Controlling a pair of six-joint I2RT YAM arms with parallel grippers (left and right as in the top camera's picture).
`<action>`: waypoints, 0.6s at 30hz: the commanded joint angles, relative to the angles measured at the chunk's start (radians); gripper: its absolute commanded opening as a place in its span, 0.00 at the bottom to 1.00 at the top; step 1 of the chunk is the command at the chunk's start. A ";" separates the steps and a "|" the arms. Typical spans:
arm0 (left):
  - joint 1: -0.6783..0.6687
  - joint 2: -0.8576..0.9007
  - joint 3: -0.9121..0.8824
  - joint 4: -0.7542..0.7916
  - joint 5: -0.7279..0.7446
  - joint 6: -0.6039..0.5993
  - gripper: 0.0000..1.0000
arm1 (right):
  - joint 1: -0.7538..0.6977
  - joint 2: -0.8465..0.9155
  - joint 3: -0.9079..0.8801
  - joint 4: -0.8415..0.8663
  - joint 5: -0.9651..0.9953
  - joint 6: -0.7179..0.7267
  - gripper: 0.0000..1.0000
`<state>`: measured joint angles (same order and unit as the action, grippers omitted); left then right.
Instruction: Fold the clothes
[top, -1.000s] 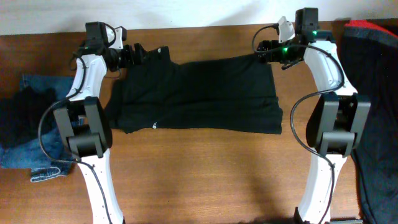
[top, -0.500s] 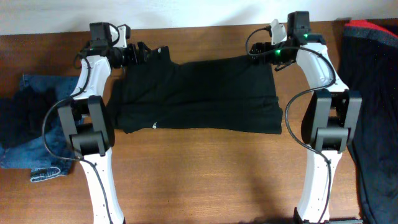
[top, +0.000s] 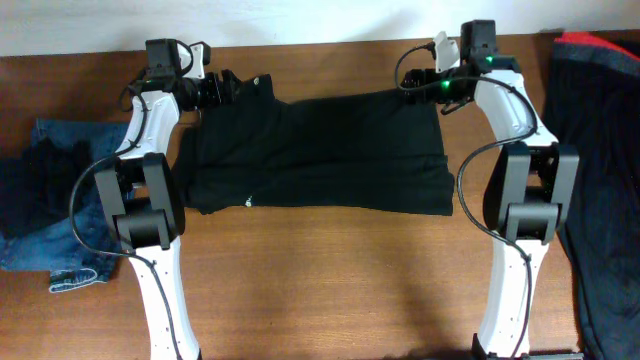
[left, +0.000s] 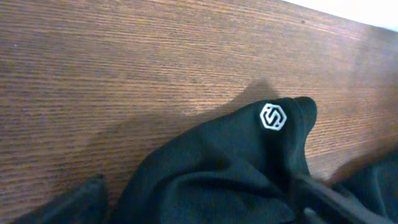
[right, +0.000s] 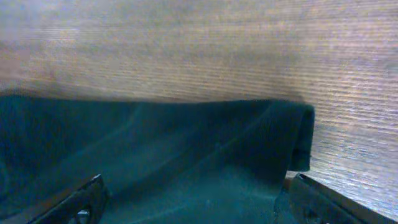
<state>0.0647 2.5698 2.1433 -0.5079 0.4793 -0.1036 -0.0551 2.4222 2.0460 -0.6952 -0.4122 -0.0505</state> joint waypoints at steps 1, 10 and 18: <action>-0.002 0.024 0.018 0.002 0.003 0.015 0.75 | 0.002 0.038 0.021 0.019 0.013 -0.001 0.92; -0.005 0.024 0.018 0.015 0.003 0.015 0.45 | 0.002 0.042 0.021 0.081 0.032 0.006 0.90; -0.006 0.024 0.018 0.022 0.003 0.015 0.31 | 0.002 0.061 0.021 0.111 0.032 0.006 0.80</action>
<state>0.0635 2.5755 2.1433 -0.4881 0.4789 -0.0967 -0.0551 2.4584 2.0460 -0.5941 -0.3862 -0.0479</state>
